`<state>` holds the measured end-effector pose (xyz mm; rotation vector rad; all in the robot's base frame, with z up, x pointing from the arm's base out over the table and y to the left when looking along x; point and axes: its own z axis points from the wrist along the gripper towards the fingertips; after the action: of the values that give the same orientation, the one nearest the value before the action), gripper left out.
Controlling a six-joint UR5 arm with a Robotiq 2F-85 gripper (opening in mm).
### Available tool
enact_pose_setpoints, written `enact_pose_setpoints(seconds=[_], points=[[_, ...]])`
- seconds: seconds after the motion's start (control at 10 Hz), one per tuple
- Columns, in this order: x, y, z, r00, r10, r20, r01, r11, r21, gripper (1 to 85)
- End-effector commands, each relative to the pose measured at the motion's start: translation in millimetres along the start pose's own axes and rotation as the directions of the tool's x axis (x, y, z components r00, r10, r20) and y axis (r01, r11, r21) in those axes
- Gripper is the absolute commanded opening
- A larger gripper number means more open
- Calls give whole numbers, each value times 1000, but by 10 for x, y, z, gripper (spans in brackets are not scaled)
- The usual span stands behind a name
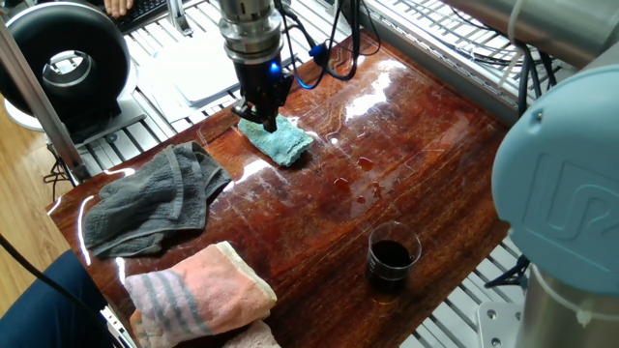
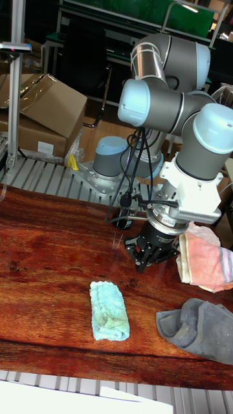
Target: Clean the table with a cloth
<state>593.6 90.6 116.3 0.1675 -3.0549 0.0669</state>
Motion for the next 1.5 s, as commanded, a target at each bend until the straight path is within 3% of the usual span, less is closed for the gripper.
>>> enact_pose_setpoints(seconds=[0.0,0.6,0.9,1.0,1.4], points=[[-39,30,-21,1000,16,6,-16,1000,-7,13],[-102,-20,-36,1000,3,20,-3,1000,-6,13],[-111,-87,-108,998,-61,16,62,998,-11,13],[-130,-66,-124,996,-85,21,86,996,-28,13],[-92,-136,-163,983,-181,-17,181,984,-6,13]])
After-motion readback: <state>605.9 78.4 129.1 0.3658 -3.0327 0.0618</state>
